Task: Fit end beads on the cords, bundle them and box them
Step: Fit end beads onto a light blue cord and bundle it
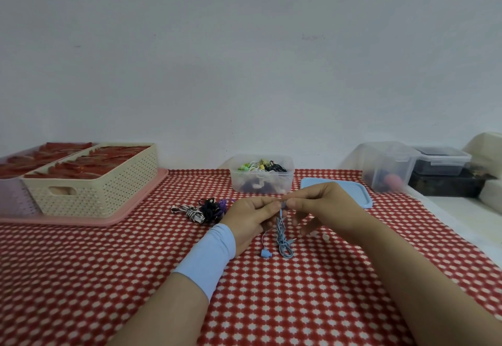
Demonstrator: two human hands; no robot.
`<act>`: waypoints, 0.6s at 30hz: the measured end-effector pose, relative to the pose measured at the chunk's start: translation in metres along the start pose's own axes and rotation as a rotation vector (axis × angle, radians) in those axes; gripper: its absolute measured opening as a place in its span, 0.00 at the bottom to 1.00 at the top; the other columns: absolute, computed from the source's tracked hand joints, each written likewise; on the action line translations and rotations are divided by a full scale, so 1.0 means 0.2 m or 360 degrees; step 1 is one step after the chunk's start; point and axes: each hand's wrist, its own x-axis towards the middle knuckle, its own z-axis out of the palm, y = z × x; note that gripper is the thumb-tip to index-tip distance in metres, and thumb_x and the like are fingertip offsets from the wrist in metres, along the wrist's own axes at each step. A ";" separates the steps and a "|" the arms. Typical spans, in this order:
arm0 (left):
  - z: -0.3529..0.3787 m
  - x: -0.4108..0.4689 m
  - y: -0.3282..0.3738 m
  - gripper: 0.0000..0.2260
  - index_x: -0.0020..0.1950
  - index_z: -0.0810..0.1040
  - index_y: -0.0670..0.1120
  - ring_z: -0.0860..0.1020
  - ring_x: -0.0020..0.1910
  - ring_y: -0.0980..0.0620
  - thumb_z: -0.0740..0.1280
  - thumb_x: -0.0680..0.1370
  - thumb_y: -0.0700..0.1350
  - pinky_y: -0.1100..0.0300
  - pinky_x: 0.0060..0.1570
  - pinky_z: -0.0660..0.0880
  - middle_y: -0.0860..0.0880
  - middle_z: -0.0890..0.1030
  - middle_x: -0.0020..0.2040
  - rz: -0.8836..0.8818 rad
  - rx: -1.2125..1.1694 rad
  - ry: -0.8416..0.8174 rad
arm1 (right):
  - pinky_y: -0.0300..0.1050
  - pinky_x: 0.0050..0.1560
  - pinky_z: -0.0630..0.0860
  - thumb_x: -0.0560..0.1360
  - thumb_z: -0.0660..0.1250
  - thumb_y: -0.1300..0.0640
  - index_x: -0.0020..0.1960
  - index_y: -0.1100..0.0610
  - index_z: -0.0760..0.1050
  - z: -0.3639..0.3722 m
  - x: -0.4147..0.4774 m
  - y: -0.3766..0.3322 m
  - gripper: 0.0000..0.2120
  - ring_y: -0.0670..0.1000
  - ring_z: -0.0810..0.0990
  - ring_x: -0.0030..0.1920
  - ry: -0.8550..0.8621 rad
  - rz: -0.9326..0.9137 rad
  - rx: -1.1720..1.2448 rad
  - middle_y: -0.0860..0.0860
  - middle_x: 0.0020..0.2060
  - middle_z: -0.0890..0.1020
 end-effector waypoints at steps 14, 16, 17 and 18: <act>-0.01 0.00 0.00 0.09 0.57 0.81 0.39 0.77 0.43 0.50 0.64 0.81 0.41 0.58 0.49 0.77 0.45 0.82 0.44 0.0028 0.0011 -0.0067 | 0.46 0.34 0.80 0.73 0.75 0.61 0.48 0.57 0.88 -0.01 -0.01 -0.01 0.05 0.52 0.81 0.33 -0.0047 0.0075 0.0086 0.59 0.38 0.86; -0.01 0.00 0.00 0.10 0.59 0.81 0.38 0.76 0.44 0.49 0.64 0.81 0.41 0.57 0.51 0.76 0.45 0.82 0.44 0.0023 0.0011 -0.0077 | 0.48 0.36 0.80 0.74 0.74 0.61 0.49 0.57 0.88 -0.02 -0.01 -0.02 0.05 0.53 0.81 0.34 -0.0080 0.0090 0.0088 0.61 0.41 0.86; -0.01 0.00 0.00 0.10 0.59 0.80 0.38 0.76 0.42 0.51 0.64 0.81 0.41 0.59 0.49 0.77 0.46 0.82 0.43 0.0028 0.0015 -0.0082 | 0.48 0.36 0.81 0.75 0.74 0.61 0.50 0.57 0.88 -0.02 -0.01 -0.02 0.06 0.54 0.82 0.35 -0.0095 0.0096 0.0090 0.63 0.43 0.86; -0.01 0.00 0.00 0.10 0.58 0.81 0.38 0.76 0.40 0.53 0.64 0.81 0.40 0.62 0.45 0.77 0.47 0.82 0.41 0.0034 0.0025 -0.0085 | 0.47 0.36 0.81 0.75 0.73 0.61 0.50 0.58 0.88 -0.03 -0.01 -0.02 0.06 0.54 0.82 0.36 -0.0103 0.0099 0.0097 0.63 0.44 0.86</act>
